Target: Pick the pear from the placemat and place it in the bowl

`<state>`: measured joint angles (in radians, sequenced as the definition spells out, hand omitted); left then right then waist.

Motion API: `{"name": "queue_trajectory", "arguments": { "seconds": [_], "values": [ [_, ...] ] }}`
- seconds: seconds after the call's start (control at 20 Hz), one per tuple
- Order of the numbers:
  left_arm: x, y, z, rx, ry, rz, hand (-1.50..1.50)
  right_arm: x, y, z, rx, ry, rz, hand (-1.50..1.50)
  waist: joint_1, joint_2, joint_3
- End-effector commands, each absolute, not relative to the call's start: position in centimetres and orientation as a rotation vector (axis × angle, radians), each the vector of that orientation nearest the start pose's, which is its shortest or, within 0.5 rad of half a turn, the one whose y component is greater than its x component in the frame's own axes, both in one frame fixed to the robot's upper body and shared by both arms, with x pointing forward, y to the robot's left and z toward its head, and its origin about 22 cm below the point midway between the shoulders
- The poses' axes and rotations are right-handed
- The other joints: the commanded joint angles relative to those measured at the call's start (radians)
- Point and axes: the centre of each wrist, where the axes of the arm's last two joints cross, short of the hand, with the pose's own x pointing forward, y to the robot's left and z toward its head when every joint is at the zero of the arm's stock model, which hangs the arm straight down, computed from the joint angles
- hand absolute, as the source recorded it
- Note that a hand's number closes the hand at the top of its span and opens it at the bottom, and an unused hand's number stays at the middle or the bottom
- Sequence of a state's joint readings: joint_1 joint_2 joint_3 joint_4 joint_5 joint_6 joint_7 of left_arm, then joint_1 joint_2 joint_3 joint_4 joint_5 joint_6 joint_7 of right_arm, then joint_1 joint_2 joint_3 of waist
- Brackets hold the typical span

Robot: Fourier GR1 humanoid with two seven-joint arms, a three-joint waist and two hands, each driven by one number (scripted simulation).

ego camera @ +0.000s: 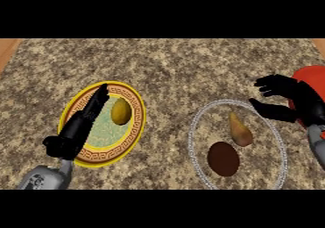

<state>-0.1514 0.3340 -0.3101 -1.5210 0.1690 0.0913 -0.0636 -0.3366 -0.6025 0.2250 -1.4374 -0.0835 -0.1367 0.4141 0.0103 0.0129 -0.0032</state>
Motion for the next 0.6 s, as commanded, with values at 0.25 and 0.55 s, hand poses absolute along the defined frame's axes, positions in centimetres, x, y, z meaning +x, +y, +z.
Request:
{"name": "queue_trajectory", "arguments": {
  "seconds": [0.25,0.55],
  "values": [
    [26.5,19.0,3.3,-0.188,-1.594,-0.398,0.0,34.8,-24.6,8.4,-0.616,-1.055,0.805,-1.5,0.022,-0.009,0.003],
    [27.5,18.8,3.7,-0.19,-1.599,-0.438,0.0,37.9,-24.4,11.6,-0.67,-0.645,1.127,-1.5,0.051,-0.001,0.0]
  ]
}}
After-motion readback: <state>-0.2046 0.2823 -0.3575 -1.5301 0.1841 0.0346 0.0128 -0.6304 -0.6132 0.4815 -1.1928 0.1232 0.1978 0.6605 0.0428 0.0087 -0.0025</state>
